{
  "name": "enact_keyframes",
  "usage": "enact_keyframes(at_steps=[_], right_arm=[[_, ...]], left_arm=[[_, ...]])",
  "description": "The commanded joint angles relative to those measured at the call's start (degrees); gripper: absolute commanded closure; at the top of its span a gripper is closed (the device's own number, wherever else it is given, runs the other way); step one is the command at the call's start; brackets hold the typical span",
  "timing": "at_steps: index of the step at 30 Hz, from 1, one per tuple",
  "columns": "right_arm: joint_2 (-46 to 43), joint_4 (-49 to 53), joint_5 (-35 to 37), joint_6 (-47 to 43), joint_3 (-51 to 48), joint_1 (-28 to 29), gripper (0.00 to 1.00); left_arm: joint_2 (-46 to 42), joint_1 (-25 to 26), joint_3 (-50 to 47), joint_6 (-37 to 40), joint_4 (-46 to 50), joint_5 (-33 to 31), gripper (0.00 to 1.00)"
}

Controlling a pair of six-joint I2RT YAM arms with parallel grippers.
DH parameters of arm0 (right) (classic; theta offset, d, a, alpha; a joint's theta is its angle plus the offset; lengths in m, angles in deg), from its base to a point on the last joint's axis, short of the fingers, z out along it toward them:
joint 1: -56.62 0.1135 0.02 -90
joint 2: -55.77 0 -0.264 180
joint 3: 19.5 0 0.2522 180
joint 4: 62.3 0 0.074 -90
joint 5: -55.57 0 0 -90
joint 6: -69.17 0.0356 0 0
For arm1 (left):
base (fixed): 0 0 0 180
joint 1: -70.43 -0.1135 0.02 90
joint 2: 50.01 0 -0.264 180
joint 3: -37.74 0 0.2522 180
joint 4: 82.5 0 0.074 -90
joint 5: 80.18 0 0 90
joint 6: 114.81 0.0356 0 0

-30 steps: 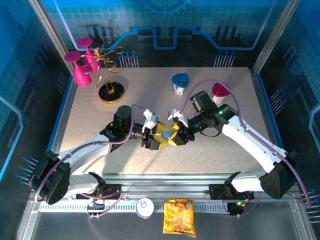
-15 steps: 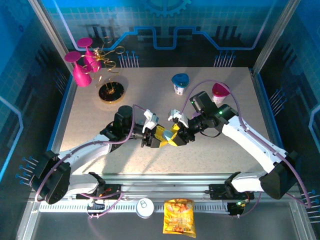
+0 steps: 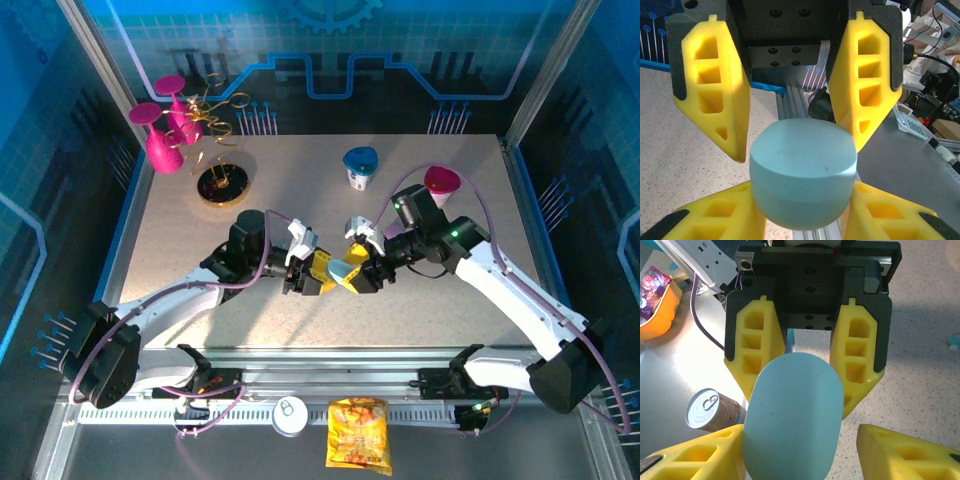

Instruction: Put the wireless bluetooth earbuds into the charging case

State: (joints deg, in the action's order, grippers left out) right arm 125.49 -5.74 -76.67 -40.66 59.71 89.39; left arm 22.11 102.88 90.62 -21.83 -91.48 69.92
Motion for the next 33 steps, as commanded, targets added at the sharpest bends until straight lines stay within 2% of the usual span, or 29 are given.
enact_keyframes(at_steps=[1,12,20,28,33], right_arm=[[-1.1,-1.7,-0.8,0.9,-0.7,-1.0,0.42],[-1.2,-3.6,0.7,2.7,-1.5,-1.4,0.43],[-4.4,-7.7,2.1,5.8,-3.4,-3.2,0.43],[-3.2,-7.3,-0.7,4.8,-3.9,-2.4,0.39],[-2.3,-9.2,-2.0,6.0,-4.5,-2.2,0.43]], left_arm=[[-1.2,0.7,1.1,1.4,-1.0,3.1,0.6],[-1.8,0.7,0.7,0.5,-2.5,3.1,0.6],[-1.7,0.8,0.2,0.8,-2.8,2.7,0.6],[-1.6,0.7,0.3,-1.2,-5.9,1.6,0.6],[-1.5,0.7,0.1,-3.1,-8.8,1.4,0.6]])
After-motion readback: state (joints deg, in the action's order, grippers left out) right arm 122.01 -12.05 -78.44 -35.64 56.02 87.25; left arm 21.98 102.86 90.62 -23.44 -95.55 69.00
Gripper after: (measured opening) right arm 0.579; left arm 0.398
